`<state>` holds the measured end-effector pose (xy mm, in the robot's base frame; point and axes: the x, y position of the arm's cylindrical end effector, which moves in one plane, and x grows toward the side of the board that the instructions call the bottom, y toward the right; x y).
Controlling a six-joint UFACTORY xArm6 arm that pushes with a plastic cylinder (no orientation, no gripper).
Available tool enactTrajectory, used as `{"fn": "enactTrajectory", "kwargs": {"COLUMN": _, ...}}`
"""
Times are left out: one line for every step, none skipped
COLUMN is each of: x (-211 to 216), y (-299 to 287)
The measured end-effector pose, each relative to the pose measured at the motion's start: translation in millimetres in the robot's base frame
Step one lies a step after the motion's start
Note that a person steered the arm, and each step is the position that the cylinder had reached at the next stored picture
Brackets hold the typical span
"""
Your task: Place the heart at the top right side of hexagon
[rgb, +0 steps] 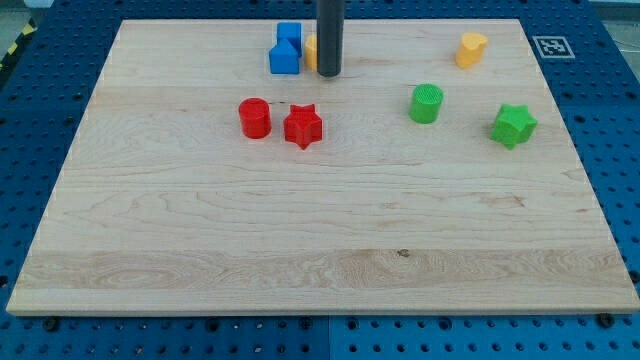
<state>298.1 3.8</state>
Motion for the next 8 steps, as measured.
{"fn": "enactTrajectory", "kwargs": {"x": 15.3, "y": 27.3}}
{"fn": "enactTrajectory", "kwargs": {"x": 30.0, "y": 108.0}}
{"fn": "enactTrajectory", "kwargs": {"x": 30.2, "y": 200.4}}
{"fn": "enactTrajectory", "kwargs": {"x": 29.7, "y": 277.8}}
{"fn": "enactTrajectory", "kwargs": {"x": 3.2, "y": 269.0}}
{"fn": "enactTrajectory", "kwargs": {"x": -44.4, "y": 210.5}}
{"fn": "enactTrajectory", "kwargs": {"x": -65.8, "y": 148.0}}
{"fn": "enactTrajectory", "kwargs": {"x": -65.8, "y": 152.5}}
